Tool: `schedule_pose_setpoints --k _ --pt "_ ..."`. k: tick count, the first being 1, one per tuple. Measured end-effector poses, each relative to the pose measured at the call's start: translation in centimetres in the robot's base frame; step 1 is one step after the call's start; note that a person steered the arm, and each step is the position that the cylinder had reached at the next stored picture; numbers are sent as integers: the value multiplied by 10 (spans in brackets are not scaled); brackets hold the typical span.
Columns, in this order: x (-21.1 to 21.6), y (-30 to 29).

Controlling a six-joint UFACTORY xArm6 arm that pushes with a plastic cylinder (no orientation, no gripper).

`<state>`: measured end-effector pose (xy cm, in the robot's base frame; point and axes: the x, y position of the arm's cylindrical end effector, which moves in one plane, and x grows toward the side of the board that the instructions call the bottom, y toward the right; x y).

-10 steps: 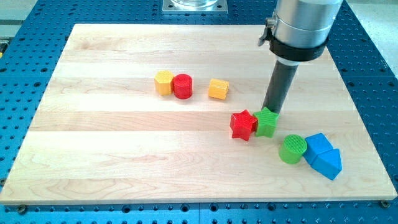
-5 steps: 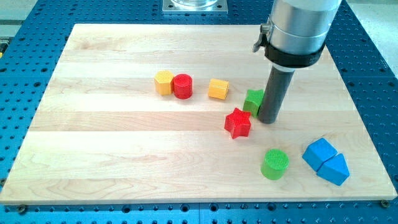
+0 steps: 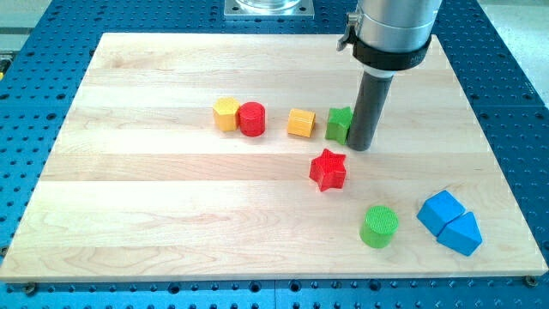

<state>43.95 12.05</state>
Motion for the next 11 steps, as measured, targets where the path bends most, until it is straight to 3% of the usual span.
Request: schedule_pose_setpoints --k 2,3,4,5,6,8,11 --pt "34 24" --pt "85 -9" --pt "107 -61" --pt "85 -67" --pt "52 -25" --pt "50 -51" --pt "9 73"
